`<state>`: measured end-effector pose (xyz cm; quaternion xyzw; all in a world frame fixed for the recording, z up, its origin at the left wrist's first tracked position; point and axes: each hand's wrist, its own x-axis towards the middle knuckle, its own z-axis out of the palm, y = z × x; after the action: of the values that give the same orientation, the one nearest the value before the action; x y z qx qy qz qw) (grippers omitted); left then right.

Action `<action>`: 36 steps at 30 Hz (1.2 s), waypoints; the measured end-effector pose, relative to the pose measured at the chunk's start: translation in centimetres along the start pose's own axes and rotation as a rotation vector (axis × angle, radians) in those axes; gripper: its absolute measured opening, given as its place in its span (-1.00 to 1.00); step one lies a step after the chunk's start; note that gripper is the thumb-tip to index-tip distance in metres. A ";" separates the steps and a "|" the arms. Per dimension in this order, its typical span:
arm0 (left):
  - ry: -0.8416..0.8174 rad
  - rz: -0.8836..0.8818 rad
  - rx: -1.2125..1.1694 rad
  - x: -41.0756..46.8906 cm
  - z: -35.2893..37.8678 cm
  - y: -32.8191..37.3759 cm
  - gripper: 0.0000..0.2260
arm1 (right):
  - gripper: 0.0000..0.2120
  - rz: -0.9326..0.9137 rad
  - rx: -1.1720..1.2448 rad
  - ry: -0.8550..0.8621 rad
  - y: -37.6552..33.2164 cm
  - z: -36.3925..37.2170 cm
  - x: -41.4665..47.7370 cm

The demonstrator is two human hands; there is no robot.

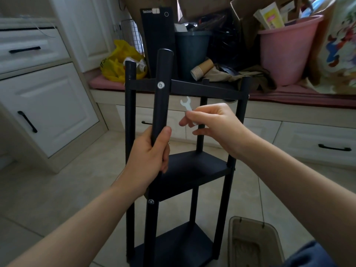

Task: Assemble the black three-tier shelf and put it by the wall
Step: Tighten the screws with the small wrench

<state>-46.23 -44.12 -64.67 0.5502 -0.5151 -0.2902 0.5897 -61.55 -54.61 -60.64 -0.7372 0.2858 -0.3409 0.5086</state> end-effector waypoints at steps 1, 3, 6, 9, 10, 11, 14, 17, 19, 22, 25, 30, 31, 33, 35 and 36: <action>0.005 -0.007 -0.007 0.0 0.1 0.0 -0.64 | -0.76 0.011 -0.022 0.011 0.1 0.0 0.0; 0.015 -0.025 -0.026 0.1 0.2 0.2 -0.64 | -0.75 0.024 -0.058 0.027 0.1 0.1 0.0; 0.030 -0.051 -0.060 0.3 0.1 0.3 -0.65 | -0.76 0.016 -0.098 0.011 0.1 0.3 0.0; 0.029 -0.072 -0.085 0.3 0.0 0.4 -0.64 | -0.77 0.010 -0.131 0.007 0.2 0.7 0.2; 0.022 -0.080 -0.088 0.3 -0.1 0.5 -0.63 | -0.78 0.013 -0.139 0.006 0.2 0.8 0.3; 0.014 -0.088 -0.091 0.3 -0.1 0.6 -0.63 | -0.78 0.023 -0.142 0.005 0.2 1.0 0.4; -0.012 -0.105 -0.108 0.3 -0.2 0.8 -0.63 | -0.77 0.075 -0.113 -0.007 0.2 1.7 0.6; -0.044 -0.109 -0.132 0.3 0.0 0.9 -0.68 | -0.76 0.117 -0.001 0.021 0.1 2.4 0.9; -0.055 -0.112 -0.135 0.3 0.1 0.9 -0.68 | -0.75 0.156 0.061 0.052 -0.1 2.7 1.3; -0.056 -0.123 -0.115 0.5 -0.3 0.8 -0.63 | -0.76 0.189 0.090 0.067 -0.3 3.3 1.7; -0.044 -0.140 -0.107 0.7 -0.9 0.6 -0.62 | -0.77 0.176 0.049 0.084 -0.4 3.8 1.9; -0.055 -0.165 -0.111 0.7 -1.6 0.5 -0.61 | -0.74 0.056 0.004 0.125 -0.6 4.2 2.1; -0.059 -0.171 -0.116 0.7 -1.7 0.6 -0.61 | -0.74 0.034 -0.005 0.142 -0.6 4.3 2.1; -0.076 -0.172 -0.121 0.6 -1.8 0.6 -0.60 | -0.73 0.010 -0.024 0.173 -0.7 4.4 2.1; -0.090 -0.167 -0.117 0.5 -1.7 0.7 -0.59 | -0.73 -0.013 -0.039 0.191 -0.9 4.7 2.1; -0.091 -0.161 -0.115 0.6 -1.7 0.7 -0.60 | -0.74 -0.028 -0.041 0.202 -1.0 4.8 2.2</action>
<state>-44.67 -43.88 -63.64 0.5416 -0.4777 -0.3904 0.5710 -56.37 -53.29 -60.44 -0.7133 0.3323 -0.4146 0.4572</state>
